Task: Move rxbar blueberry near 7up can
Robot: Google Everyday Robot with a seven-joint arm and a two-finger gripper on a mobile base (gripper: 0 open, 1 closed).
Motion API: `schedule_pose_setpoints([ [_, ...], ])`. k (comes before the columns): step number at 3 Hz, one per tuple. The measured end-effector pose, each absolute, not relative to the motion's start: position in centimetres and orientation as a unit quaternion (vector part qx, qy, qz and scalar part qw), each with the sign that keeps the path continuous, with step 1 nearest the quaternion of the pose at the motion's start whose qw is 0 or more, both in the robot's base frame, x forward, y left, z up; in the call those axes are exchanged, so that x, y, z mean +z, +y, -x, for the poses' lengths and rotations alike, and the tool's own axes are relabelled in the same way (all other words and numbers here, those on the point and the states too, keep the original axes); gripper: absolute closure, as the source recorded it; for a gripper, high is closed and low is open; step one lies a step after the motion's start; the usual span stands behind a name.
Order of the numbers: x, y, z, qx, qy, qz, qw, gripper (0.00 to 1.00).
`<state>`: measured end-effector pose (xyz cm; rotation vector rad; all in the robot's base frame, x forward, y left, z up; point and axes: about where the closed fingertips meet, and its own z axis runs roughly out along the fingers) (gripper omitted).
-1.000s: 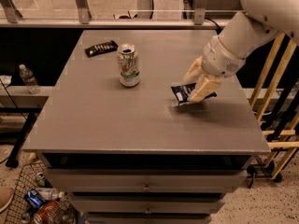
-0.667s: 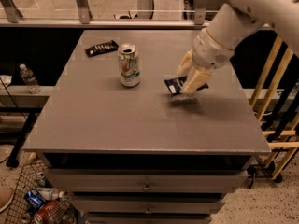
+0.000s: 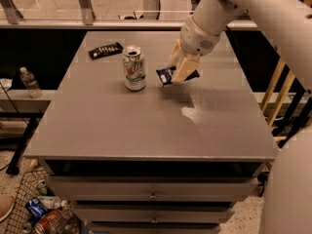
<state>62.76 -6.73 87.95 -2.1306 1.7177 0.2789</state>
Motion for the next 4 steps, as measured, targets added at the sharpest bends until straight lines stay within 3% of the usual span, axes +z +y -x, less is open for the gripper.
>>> schedule_pose_setpoints([
  [3, 85.7, -3.2, -66.4, 0.120, 0.617, 0.755, 0.188, 1.00],
  [4, 85.5, -3.0, -66.5, 0.120, 0.617, 0.755, 0.190, 0.83],
])
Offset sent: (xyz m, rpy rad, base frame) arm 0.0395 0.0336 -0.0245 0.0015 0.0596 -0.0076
